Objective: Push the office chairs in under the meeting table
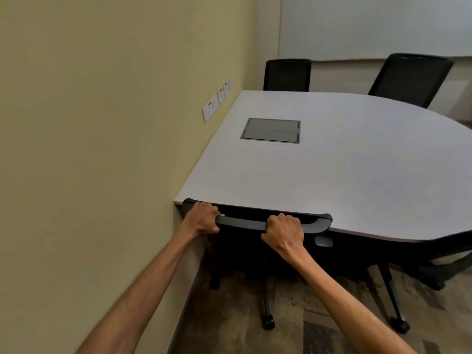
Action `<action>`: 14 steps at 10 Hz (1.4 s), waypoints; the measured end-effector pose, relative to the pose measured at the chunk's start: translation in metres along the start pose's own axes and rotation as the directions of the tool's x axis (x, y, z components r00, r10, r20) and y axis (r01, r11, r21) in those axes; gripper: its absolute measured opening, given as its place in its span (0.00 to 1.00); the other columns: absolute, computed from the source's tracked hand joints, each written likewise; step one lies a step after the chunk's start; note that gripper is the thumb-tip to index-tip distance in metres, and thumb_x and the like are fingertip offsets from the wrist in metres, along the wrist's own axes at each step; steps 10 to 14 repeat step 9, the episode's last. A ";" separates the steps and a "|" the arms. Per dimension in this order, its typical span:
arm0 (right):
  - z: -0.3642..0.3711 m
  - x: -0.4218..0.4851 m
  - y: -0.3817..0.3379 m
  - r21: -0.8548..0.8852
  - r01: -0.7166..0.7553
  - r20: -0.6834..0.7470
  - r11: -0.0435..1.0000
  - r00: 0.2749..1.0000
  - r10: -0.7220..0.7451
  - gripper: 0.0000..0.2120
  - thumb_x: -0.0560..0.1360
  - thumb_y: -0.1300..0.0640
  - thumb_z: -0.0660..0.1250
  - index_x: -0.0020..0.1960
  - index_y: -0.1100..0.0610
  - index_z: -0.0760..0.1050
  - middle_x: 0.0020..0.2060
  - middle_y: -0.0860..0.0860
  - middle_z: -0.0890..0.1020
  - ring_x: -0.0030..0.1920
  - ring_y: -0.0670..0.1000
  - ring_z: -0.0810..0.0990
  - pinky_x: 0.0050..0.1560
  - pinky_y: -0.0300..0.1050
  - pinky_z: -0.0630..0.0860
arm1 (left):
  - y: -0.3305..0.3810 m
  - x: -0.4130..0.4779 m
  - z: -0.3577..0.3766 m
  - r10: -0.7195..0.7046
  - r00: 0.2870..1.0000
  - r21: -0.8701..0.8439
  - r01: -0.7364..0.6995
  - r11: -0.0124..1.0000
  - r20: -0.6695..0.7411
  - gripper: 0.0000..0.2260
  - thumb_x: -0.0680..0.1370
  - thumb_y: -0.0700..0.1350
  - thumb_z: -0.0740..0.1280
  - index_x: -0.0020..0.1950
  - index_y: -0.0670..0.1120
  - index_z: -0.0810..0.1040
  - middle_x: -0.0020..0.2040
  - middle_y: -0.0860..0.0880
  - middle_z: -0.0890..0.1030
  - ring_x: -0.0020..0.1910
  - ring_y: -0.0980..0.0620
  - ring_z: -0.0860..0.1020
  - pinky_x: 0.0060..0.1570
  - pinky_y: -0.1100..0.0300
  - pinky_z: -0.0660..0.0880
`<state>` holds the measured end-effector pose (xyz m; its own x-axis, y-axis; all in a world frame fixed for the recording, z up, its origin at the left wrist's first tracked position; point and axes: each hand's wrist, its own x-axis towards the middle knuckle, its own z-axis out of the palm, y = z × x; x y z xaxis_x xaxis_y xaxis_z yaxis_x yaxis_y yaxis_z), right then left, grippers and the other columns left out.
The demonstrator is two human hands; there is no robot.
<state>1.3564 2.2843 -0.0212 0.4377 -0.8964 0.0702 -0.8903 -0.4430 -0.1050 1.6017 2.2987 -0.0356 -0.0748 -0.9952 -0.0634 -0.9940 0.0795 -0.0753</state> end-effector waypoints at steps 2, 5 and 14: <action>0.000 0.038 -0.001 0.006 -0.049 0.014 0.999 0.999 0.049 0.10 0.72 0.51 0.64 0.35 0.54 0.69 0.24 0.46 0.65 0.24 0.46 0.61 0.28 0.41 0.55 | -0.022 0.044 -0.005 0.068 0.998 -0.008 -0.067 0.998 0.012 0.14 0.75 0.51 0.62 0.40 0.43 0.81 0.39 0.43 0.83 0.41 0.40 0.80 0.37 0.56 0.65; -0.002 0.083 -0.001 0.020 -0.136 -0.031 0.991 0.990 0.137 0.09 0.71 0.50 0.64 0.38 0.55 0.74 0.25 0.47 0.68 0.25 0.47 0.63 0.29 0.40 0.57 | -0.049 0.097 -0.010 0.168 0.986 -0.018 -0.168 0.986 0.015 0.15 0.68 0.52 0.60 0.36 0.43 0.80 0.34 0.46 0.81 0.35 0.43 0.78 0.36 0.54 0.72; 0.010 0.091 0.002 0.292 0.005 -0.253 0.956 0.965 0.072 0.25 0.71 0.27 0.56 0.52 0.47 0.71 0.51 0.45 0.75 0.54 0.46 0.70 0.58 0.46 0.60 | -0.061 0.084 -0.012 0.208 0.861 -0.385 -0.407 0.828 -0.464 0.28 0.70 0.73 0.61 0.49 0.48 0.71 0.36 0.55 0.74 0.32 0.56 0.73 0.37 0.61 0.71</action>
